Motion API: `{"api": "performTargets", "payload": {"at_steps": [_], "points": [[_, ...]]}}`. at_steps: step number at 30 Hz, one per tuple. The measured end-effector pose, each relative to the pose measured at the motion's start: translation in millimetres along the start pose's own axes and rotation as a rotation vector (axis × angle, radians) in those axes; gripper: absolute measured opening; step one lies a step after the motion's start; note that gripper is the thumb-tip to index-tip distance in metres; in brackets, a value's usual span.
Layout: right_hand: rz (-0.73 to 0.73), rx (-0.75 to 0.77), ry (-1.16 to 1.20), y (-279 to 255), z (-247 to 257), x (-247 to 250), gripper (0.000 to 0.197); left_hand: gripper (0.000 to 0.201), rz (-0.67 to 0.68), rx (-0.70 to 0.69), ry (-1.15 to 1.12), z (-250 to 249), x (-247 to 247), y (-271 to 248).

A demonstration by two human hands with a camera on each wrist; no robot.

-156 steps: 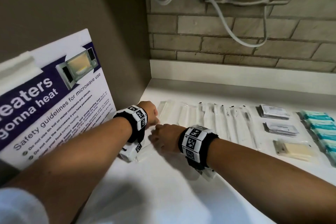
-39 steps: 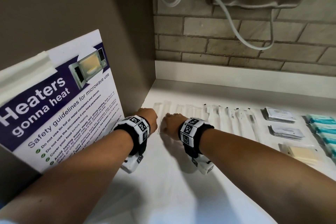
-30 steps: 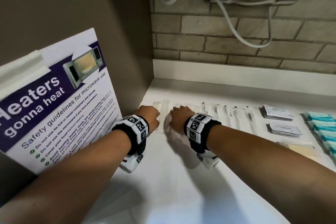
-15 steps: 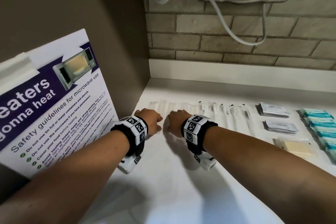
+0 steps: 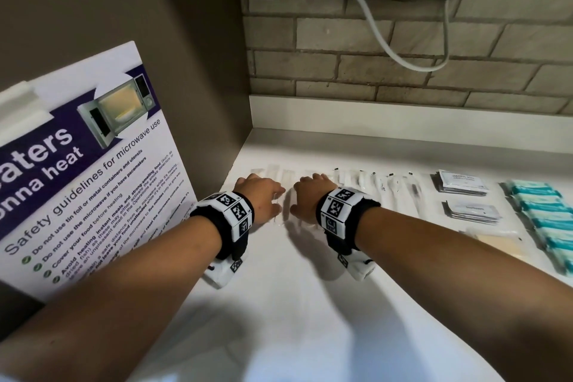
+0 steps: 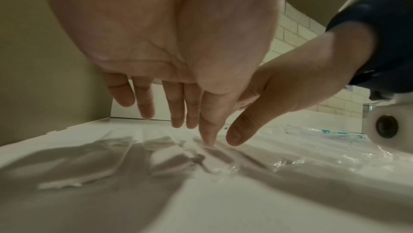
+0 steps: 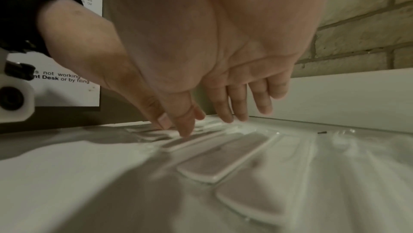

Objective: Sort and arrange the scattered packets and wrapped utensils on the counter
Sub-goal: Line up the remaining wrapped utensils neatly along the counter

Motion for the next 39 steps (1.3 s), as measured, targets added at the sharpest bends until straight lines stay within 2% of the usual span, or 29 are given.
{"api": "performTargets", "payload": {"at_steps": [3, 5, 12, 20, 24, 31, 39], "points": [[0.058, -0.016, -0.045, -11, -6, 2, 0.043, 0.050, 0.046, -0.087, 0.074, -14, -3, -3], [0.099, -0.017, -0.020, -16, -4, 1, 0.044, 0.053, 0.076, -0.079, 0.096, -15, -5, -4], [0.081, -0.009, 0.023, -19, 2, 2, 0.041, 0.055, 0.098, -0.046, 0.095, -13, -5, -6], [0.044, -0.033, 0.045, -22, -19, 6, 0.043, 0.056, 0.047, -0.116, 0.035, -28, 3, -9], [0.144, -0.085, 0.015, -27, -35, 1, 0.045, 0.058, 0.070, -0.190, 0.128, -43, 4, -14], [0.146, -0.122, 0.086, -30, -36, -5, 0.046, 0.066, 0.110, -0.143, 0.108, -40, -6, -12], [0.164, -0.130, 0.128, -31, -34, -5, 0.044, 0.062, 0.092, -0.185, 0.119, -43, -2, -19]]}}
Point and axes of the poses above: each hand's wrist, its own y-axis towards the middle knuckle, its own x-axis out of the back of the hand, z = x × y, the point moved 3 cm from there along y, towards the middle knuckle, and after that the axes turned 8 degrees about x, right-handed, at the moved point
